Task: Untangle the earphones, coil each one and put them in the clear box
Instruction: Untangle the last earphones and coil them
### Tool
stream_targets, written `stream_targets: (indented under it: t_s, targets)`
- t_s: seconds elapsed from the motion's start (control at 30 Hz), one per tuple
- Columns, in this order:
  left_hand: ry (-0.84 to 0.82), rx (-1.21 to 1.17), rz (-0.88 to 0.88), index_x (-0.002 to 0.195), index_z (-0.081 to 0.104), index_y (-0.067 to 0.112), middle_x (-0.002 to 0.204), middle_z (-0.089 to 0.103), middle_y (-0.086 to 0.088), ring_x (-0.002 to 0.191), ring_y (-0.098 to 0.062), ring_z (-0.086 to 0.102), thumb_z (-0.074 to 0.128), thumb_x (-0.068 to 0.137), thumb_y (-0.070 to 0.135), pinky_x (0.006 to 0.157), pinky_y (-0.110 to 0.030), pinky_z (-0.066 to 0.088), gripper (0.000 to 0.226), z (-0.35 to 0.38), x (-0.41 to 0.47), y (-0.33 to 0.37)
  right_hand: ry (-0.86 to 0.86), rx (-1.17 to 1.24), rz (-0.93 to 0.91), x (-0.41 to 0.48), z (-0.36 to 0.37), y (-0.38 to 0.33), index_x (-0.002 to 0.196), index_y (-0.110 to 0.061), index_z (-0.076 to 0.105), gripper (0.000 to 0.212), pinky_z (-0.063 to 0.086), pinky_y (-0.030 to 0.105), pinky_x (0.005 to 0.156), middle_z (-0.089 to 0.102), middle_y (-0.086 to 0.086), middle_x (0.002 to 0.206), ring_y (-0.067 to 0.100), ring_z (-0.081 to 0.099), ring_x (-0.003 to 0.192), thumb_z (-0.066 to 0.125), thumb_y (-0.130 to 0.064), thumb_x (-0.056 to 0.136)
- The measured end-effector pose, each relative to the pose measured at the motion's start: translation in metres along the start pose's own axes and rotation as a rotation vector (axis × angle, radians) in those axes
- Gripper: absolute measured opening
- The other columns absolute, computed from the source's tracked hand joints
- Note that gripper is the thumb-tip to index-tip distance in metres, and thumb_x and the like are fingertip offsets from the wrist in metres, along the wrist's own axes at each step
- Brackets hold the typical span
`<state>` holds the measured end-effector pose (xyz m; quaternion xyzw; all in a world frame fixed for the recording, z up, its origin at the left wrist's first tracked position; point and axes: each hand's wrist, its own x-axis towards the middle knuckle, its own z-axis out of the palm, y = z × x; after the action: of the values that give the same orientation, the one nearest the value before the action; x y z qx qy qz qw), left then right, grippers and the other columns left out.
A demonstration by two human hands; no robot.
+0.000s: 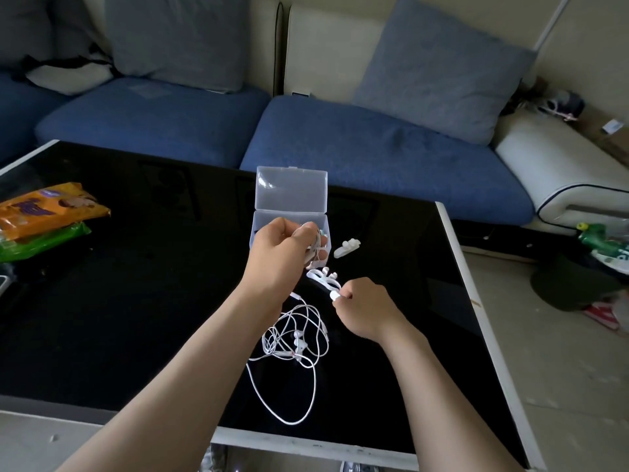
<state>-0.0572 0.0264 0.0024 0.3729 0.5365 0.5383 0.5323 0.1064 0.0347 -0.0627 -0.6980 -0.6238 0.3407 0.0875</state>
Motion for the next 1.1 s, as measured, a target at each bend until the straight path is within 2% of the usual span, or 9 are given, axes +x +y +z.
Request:
stream_targets:
  t_s: [0.1, 0.2, 0.33, 0.4, 0.5, 0.63, 0.77, 0.87, 1.1]
  targets:
    - [0.003, 0.015, -0.009, 0.093, 0.057, 0.006, 0.101, 0.079, -0.012, 0.090, -0.027, 0.079, 0.061, 0.105, 0.020, 0.071, -0.035, 0.061, 0.019, 0.002, 0.000, -0.001, -0.066, 0.323, 0.014, -0.006, -0.016, -0.003, 0.078, -0.012, 0.062, 0.011, 0.038, 0.031, 0.060, 0.061, 0.005, 0.067, 0.019, 0.048, 0.060, 0.054, -0.018, 0.085]
    - [0.007, -0.033, -0.012, 0.093, 0.058, 0.006, 0.096, 0.079, -0.010, 0.082, -0.022, 0.078, 0.060, 0.105, 0.019, 0.067, -0.026, 0.061, 0.018, 0.006, 0.001, -0.001, -0.072, 0.656, -0.057, -0.011, -0.023, -0.009, 0.105, 0.001, 0.065, 0.021, 0.040, 0.030, 0.055, 0.075, 0.025, 0.089, 0.018, 0.056, 0.060, 0.049, 0.001, 0.090]
    - [0.045, -0.131, -0.039, 0.091, 0.054, 0.008, 0.088, 0.071, -0.012, 0.066, -0.021, 0.064, 0.058, 0.105, 0.016, 0.069, -0.039, 0.057, 0.017, 0.015, 0.002, 0.000, 0.091, 0.925, -0.130, -0.016, -0.033, -0.016, 0.128, -0.025, 0.047, 0.036, 0.044, 0.028, 0.057, 0.078, 0.020, 0.102, 0.013, 0.059, 0.060, 0.049, -0.003, 0.099]
    - [0.055, -0.150, -0.058, 0.094, 0.055, 0.008, 0.084, 0.071, -0.010, 0.061, -0.019, 0.064, 0.059, 0.106, 0.018, 0.072, -0.045, 0.054, 0.016, 0.019, 0.003, -0.001, 0.138, 0.938, -0.170, -0.022, -0.042, -0.018, 0.126, -0.032, 0.043, 0.033, 0.043, 0.025, 0.056, 0.081, 0.012, 0.099, 0.008, 0.056, 0.058, 0.044, -0.007, 0.104]
    - [0.040, -0.175, -0.114, 0.092, 0.056, 0.007, 0.083, 0.071, -0.010, 0.056, -0.017, 0.066, 0.060, 0.106, 0.023, 0.077, -0.051, 0.058, 0.022, 0.022, 0.004, -0.001, 0.139, 0.979, -0.243, -0.032, -0.051, -0.022, 0.115, -0.024, 0.058, 0.031, 0.037, 0.028, 0.056, 0.076, 0.015, 0.093, 0.011, 0.048, 0.057, 0.038, -0.003, 0.102]
    - [-0.045, -0.234, -0.190, 0.095, 0.058, 0.008, 0.106, 0.077, -0.017, 0.077, -0.023, 0.071, 0.060, 0.107, 0.023, 0.069, -0.039, 0.061, 0.019, 0.026, 0.005, -0.003, 0.100, 1.017, -0.273, -0.037, -0.056, -0.024, 0.104, -0.017, 0.064, 0.022, 0.036, 0.028, 0.058, 0.061, 0.018, 0.087, 0.012, 0.047, 0.061, 0.048, -0.004, 0.095]
    - [-0.102, -0.293, -0.272, 0.122, 0.065, -0.003, 0.105, 0.080, -0.013, 0.082, -0.019, 0.072, 0.059, 0.107, 0.023, 0.072, -0.033, 0.062, 0.031, 0.030, 0.005, -0.006, 0.125, 0.989, -0.286, -0.038, -0.055, -0.019, 0.119, -0.022, 0.062, 0.028, 0.048, 0.033, 0.074, 0.072, 0.023, 0.105, 0.017, 0.062, 0.086, 0.063, -0.013, 0.092]
    - [-0.115, -0.330, -0.324, 0.118, 0.066, 0.000, 0.100, 0.080, -0.009, 0.082, -0.017, 0.071, 0.057, 0.107, 0.022, 0.077, -0.033, 0.062, 0.026, 0.031, 0.002, -0.005, 0.107, 0.977, -0.286, -0.037, -0.052, -0.014, 0.127, -0.024, 0.057, 0.032, 0.050, 0.036, 0.083, 0.070, 0.009, 0.109, 0.014, 0.065, 0.090, 0.062, -0.015, 0.097]
    - [-0.093, -0.388, -0.354, 0.114, 0.066, 0.002, 0.117, 0.078, -0.016, 0.094, -0.024, 0.076, 0.059, 0.106, 0.020, 0.094, -0.044, 0.060, 0.021, 0.028, 0.004, -0.008, 0.058, 0.918, -0.281, -0.041, -0.055, -0.016, 0.131, -0.022, 0.052, 0.041, 0.048, 0.025, 0.079, 0.075, 0.010, 0.118, 0.010, 0.068, 0.095, 0.061, -0.001, 0.098]
